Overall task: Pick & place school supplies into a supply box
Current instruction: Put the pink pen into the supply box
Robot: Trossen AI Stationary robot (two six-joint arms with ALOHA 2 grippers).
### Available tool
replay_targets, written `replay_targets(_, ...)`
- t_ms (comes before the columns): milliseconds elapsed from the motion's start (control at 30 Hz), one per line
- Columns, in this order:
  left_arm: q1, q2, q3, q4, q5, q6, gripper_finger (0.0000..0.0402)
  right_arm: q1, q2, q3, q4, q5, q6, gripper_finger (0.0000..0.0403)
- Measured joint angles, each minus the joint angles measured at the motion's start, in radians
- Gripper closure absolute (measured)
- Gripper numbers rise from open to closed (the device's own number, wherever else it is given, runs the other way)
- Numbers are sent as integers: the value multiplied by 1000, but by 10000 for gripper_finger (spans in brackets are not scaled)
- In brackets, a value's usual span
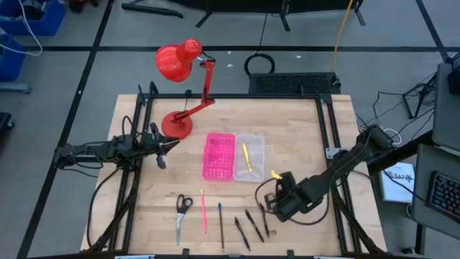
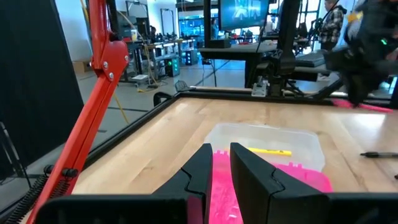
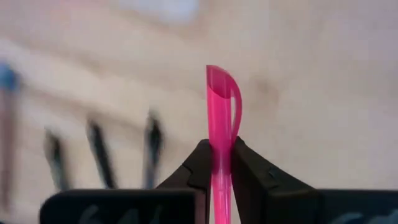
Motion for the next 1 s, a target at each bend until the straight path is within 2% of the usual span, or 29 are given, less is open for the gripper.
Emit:
replay_targets(133, 0, 0, 0, 1, 1, 0, 337, -17, -77, 7, 31, 207, 35, 372)
replay_targets(333, 0, -1, 0, 8, 1, 22, 337, -133, -88, 5, 178, 224, -85, 372)
replay_targets(700, 0, -1, -3, 49, 0, 50, 337, -523, -79, 5, 369, 41, -467, 372)
replay_targets(833, 0, -1, -3, 61, 0, 80, 337, -605, -53, 5, 358, -12, -529, 372)
replay_targets(1000, 0, -1, -3, 77, -1, 83, 337, -655, 33, 6, 352, -70, -565, 372)
